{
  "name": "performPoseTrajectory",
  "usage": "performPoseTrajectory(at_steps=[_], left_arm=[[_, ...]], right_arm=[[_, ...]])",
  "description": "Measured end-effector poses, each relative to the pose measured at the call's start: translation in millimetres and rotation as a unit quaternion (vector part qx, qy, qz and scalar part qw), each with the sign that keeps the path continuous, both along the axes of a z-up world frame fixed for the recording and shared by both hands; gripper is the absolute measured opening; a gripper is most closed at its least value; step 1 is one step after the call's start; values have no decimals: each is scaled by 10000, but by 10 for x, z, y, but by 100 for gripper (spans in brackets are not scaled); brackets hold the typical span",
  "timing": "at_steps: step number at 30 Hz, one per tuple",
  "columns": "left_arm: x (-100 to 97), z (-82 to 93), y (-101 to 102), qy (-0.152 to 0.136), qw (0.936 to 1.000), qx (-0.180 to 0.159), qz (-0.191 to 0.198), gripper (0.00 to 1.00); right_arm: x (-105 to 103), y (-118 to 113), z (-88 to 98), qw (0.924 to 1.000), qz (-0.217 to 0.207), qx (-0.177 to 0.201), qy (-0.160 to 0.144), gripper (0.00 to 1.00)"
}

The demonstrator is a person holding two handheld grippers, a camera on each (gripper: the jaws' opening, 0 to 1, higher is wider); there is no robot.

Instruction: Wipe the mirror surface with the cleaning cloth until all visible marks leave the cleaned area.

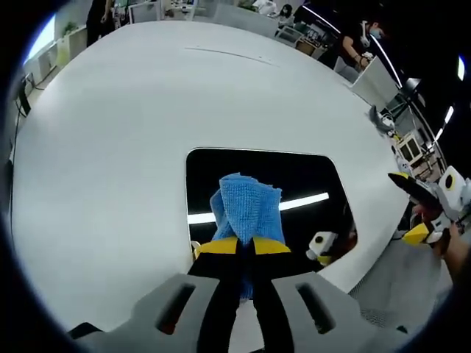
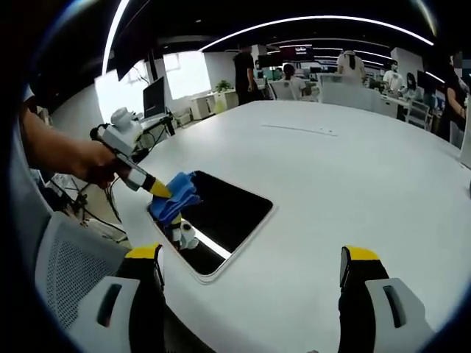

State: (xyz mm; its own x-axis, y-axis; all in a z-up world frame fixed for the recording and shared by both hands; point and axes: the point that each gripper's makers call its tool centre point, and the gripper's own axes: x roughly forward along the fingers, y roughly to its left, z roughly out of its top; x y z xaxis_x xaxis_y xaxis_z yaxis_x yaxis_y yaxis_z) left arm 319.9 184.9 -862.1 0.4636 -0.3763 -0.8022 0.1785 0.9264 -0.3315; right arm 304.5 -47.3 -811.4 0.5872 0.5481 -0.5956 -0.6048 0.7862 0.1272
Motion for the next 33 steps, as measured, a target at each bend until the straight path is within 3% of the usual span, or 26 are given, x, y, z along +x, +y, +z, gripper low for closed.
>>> performPoseTrajectory(at_steps=[14,33], left_arm=[[-145,-1,22,40,10000,-5,-74,2],[-147,-9,175,145,9997,-98,143,2]], right_arm=[[5,-88,-54,9997,100,-190,-84,99],[34,-32,-20,10000,45,-56,-52,99]])
